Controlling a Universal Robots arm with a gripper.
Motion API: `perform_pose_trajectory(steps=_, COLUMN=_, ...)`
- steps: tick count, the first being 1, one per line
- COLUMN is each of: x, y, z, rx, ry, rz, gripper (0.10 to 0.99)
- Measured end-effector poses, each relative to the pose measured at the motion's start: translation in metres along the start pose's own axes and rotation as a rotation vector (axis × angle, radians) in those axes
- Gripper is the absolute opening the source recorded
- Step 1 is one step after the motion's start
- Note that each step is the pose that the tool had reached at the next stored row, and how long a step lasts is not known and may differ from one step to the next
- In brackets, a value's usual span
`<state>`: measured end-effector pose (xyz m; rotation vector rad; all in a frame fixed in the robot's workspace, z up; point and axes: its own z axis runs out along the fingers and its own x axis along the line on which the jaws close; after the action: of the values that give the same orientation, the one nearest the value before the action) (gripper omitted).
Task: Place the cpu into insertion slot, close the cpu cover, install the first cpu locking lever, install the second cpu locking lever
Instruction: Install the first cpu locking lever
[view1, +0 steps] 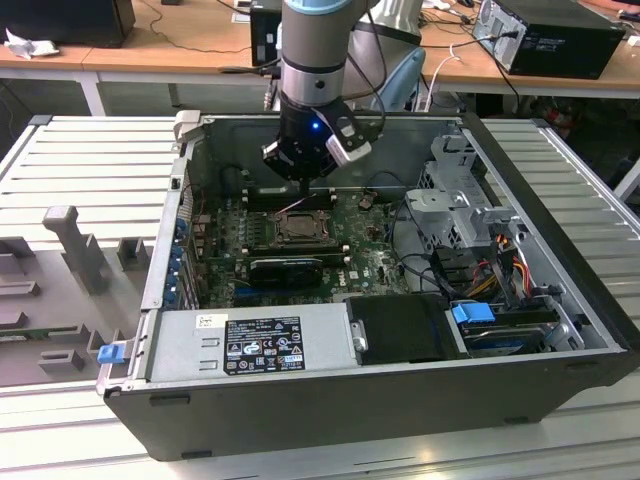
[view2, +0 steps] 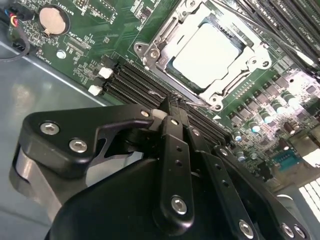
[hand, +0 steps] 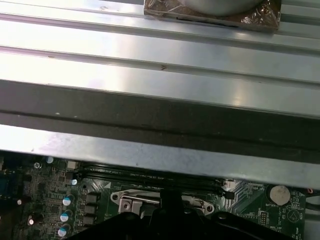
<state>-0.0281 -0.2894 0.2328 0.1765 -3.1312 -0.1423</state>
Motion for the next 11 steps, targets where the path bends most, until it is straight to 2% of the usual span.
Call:
perform_pose_trajectory(steps=2, x=0.0, y=-0.0001, z=0.0023, rx=-0.005, ry=-0.0006, rz=0.0, gripper=0.106)
perform_pose_trajectory(steps=11, x=-0.005, y=0.0004, z=0.0102, rx=-0.006, ry=-0.0007, rz=0.001, gripper=0.106)
